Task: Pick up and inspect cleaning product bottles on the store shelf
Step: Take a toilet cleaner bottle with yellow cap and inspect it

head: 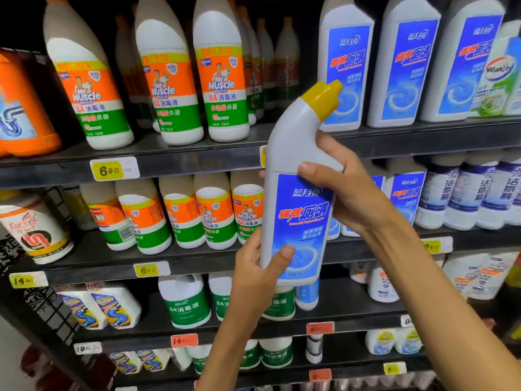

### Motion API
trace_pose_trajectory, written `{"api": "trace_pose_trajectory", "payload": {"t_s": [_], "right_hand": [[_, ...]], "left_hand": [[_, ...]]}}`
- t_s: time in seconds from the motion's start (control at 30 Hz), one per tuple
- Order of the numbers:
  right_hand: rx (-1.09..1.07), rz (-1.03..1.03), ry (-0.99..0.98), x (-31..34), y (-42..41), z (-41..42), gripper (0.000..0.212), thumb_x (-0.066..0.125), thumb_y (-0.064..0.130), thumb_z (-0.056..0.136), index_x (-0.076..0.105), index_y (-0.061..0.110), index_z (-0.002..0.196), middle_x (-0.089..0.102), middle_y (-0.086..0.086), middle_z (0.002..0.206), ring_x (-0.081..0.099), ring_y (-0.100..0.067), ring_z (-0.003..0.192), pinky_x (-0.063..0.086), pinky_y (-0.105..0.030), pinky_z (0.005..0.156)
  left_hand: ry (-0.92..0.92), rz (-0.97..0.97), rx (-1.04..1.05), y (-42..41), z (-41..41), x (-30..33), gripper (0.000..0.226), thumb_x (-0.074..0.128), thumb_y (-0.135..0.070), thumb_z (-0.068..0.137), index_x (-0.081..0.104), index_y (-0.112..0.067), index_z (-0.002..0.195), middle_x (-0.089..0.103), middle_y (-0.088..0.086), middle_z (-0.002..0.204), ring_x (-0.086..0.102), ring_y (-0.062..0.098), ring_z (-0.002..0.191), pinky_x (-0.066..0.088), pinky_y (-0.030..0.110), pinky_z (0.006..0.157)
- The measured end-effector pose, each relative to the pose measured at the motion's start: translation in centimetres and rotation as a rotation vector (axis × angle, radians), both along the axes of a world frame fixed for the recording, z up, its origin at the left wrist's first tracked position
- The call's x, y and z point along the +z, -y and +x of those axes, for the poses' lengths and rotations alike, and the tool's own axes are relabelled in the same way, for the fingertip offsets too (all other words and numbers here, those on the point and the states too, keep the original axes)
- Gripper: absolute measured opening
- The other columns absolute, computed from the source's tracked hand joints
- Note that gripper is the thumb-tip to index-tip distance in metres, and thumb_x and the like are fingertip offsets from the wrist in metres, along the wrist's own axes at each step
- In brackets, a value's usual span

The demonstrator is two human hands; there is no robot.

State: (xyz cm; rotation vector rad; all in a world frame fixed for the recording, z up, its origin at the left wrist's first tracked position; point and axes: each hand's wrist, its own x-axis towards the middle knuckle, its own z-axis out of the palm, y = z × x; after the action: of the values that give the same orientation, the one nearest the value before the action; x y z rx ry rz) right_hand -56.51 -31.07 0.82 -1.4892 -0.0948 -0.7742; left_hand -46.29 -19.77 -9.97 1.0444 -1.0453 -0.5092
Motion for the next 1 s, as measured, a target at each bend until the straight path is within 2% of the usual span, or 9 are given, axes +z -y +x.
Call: {"api": "trace_pose_trajectory", "payload": {"t_s": [0.23,0.4,0.47,0.57,0.67,0.77,0.83,0.93,1.0], "right_hand": [[-0.189,-0.31,0.024,-0.7,-1.1,0.3,0.05,0.075,0.021,0.068,0.059,0.035,0.114,0.069,0.015,0.105,0.066,-0.007,0.096,0.052,-0.02,0.076],[0.012,-0.131,0.047,-0.2,-0.5,0.5,0.068,0.078,0.048,0.066,0.052,0.028,0.125,0.064,0.011,0.12,0.06,-0.012,0.109,0.051,-0.024,0.083],[0.023,-0.019,0.002,0.2,-0.1,1.3,0.078,0.073,0.059,0.063,0.05,0.021,0.127,0.065,0.004,0.117,0.061,-0.014,0.108,0.052,-0.028,0.087],[0.08,0.133,-0.047,0.0,0.2,2.4,0.071,0.068,0.062,0.065,0.059,0.012,0.114,0.07,-0.007,0.1,0.064,-0.028,0.102,0.052,-0.043,0.092],[0.004,0.242,-0.01,-0.7,0.2,2.6,0.045,0.054,0.053,0.083,0.065,0.011,0.094,0.069,-0.006,0.076,0.067,-0.019,0.07,0.056,-0.029,0.065],[-0.143,0.228,0.051,-0.9,0.4,2.3,0.026,0.055,0.042,0.086,0.07,0.02,0.086,0.072,0.001,0.08,0.067,-0.011,0.069,0.053,-0.022,0.061],[-0.261,0.145,0.085,-0.7,0.4,2.1,0.016,0.058,0.035,0.09,0.07,0.025,0.094,0.073,0.009,0.091,0.069,-0.006,0.081,0.052,-0.018,0.066],[-0.372,0.102,-0.049,-0.3,0.6,2.0,0.026,0.06,0.041,0.09,0.067,0.02,0.104,0.075,0.001,0.091,0.071,-0.012,0.08,0.056,-0.023,0.065],[-0.371,0.08,-0.147,0.1,0.5,2.0,0.043,0.06,0.046,0.088,0.063,0.013,0.115,0.073,-0.01,0.101,0.071,-0.022,0.085,0.059,-0.032,0.076]], "left_hand": [[0.045,-0.091,0.088,1.9,0.6,-1.0,0.039,0.045,-0.041,0.091,0.045,-0.028,0.128,0.064,-0.017,0.117,0.06,0.006,0.111,0.049,0.015,0.086],[-0.158,-0.061,0.108,2.3,0.3,-1.7,0.046,0.042,-0.051,0.09,0.052,-0.022,0.123,0.068,-0.006,0.114,0.063,0.008,0.107,0.052,0.019,0.084],[-0.285,0.094,0.108,2.2,0.3,-1.5,0.066,0.042,-0.065,0.082,0.054,-0.015,0.124,0.065,0.007,0.118,0.063,0.018,0.108,0.051,0.036,0.092],[-0.363,0.247,-0.114,2.5,-0.2,-1.3,0.058,0.035,-0.054,0.096,0.057,-0.005,0.119,0.067,0.008,0.091,0.065,0.02,0.077,0.053,0.037,0.071],[-0.434,0.325,-0.294,2.9,-0.9,-1.4,0.057,0.021,-0.038,0.104,0.07,-0.009,0.097,0.07,0.011,0.077,0.067,0.02,0.064,0.055,0.028,0.058],[-0.354,0.26,-0.257,2.5,-0.5,-0.9,0.046,0.032,-0.049,0.097,0.064,-0.021,0.114,0.073,0.003,0.106,0.069,0.015,0.096,0.055,0.027,0.08],[-0.258,0.231,-0.216,1.6,-0.3,-0.3,0.06,0.044,-0.069,0.084,0.056,-0.029,0.125,0.065,-0.002,0.124,0.061,0.013,0.114,0.05,0.032,0.095],[-0.083,0.231,-0.105,1.5,-0.8,0.1,0.058,0.061,-0.06,0.068,0.058,-0.028,0.117,0.069,-0.002,0.115,0.066,0.013,0.106,0.055,0.025,0.085],[-0.092,0.22,-0.074,1.5,-1.5,0.2,0.045,0.062,-0.048,0.073,0.059,-0.027,0.113,0.071,-0.002,0.109,0.067,0.014,0.102,0.056,0.023,0.079]]}}
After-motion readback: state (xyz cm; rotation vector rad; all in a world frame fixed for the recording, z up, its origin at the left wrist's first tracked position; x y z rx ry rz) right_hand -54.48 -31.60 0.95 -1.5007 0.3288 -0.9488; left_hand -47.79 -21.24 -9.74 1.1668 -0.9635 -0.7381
